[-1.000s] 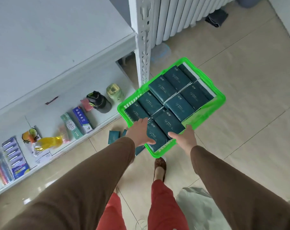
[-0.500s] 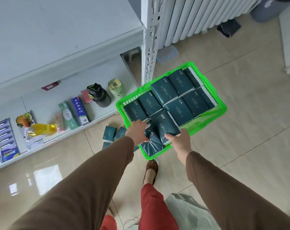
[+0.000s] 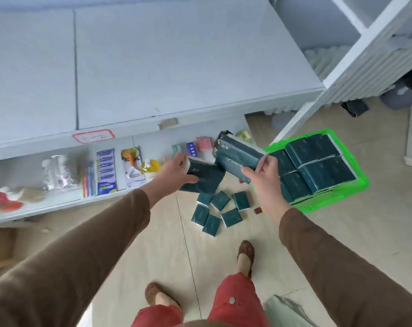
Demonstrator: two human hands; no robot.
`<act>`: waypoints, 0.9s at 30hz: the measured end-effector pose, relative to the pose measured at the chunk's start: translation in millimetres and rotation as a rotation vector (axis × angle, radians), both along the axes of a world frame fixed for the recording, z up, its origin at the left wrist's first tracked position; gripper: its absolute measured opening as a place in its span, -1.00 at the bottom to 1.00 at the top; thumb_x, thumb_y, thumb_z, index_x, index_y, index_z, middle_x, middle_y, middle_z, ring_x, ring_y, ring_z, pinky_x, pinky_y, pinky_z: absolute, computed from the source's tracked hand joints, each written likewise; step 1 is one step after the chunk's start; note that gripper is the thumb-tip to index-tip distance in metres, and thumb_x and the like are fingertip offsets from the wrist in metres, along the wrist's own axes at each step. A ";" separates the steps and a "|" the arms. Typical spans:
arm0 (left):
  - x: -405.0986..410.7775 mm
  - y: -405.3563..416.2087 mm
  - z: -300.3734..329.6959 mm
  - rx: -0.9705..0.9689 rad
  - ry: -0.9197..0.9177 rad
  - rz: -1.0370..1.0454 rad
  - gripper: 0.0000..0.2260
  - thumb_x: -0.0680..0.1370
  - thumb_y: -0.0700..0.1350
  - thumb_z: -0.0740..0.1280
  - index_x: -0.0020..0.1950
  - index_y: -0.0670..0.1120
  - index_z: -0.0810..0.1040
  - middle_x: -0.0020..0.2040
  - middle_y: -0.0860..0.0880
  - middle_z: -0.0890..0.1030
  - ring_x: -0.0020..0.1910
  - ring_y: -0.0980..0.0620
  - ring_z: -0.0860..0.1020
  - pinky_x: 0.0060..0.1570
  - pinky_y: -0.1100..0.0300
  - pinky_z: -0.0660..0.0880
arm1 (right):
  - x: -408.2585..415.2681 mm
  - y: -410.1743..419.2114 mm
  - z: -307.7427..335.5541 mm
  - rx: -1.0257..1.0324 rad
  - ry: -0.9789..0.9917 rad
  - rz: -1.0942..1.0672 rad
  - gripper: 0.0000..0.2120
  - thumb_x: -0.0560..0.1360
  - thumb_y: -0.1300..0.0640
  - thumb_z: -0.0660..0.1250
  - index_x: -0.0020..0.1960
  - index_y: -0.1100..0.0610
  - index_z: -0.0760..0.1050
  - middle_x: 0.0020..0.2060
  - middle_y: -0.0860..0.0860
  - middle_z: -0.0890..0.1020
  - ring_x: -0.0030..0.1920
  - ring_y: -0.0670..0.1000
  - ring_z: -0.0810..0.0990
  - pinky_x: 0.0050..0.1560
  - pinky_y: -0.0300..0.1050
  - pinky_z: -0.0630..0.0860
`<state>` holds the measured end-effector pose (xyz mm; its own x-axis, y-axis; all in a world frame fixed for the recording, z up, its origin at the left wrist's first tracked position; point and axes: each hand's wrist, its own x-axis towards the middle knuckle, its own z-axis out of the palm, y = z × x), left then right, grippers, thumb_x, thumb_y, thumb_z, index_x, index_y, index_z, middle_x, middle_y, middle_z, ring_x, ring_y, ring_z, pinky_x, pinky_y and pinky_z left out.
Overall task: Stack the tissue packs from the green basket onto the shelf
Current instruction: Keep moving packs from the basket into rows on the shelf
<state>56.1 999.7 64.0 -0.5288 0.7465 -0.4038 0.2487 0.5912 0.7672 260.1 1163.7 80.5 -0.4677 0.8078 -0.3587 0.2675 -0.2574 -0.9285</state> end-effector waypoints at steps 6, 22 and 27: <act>-125.0 -178.5 98.6 0.063 0.149 0.226 -0.60 0.34 0.11 0.54 0.04 0.12 0.42 -0.33 0.07 0.44 -0.37 0.05 0.41 -0.28 0.14 0.36 | -157.9 -120.6 70.9 0.065 0.162 0.205 -0.60 0.44 0.20 0.51 0.18 0.02 0.42 0.16 0.05 0.57 0.16 -0.02 0.59 0.08 -0.24 0.53; -466.9 -389.5 181.3 -0.040 0.432 0.463 -0.61 0.40 -0.13 0.55 0.13 0.03 0.47 0.03 0.00 0.58 0.03 -0.05 0.53 -0.08 0.09 0.44 | -549.9 -245.0 99.2 0.103 0.278 0.499 -0.63 0.44 0.23 0.49 0.19 0.08 0.48 0.09 -0.01 0.64 -0.01 -0.06 0.60 0.00 -0.22 0.49; -573.6 -436.6 184.8 -0.131 0.631 0.543 -0.60 0.39 -0.06 0.56 0.15 0.08 0.50 0.09 -0.02 0.41 -0.01 -0.02 0.46 0.00 0.13 0.40 | -648.7 -279.3 101.1 0.181 0.275 0.557 -0.66 0.42 0.20 0.50 0.15 0.06 0.49 0.09 0.00 0.64 0.11 0.07 0.61 0.13 -0.07 0.55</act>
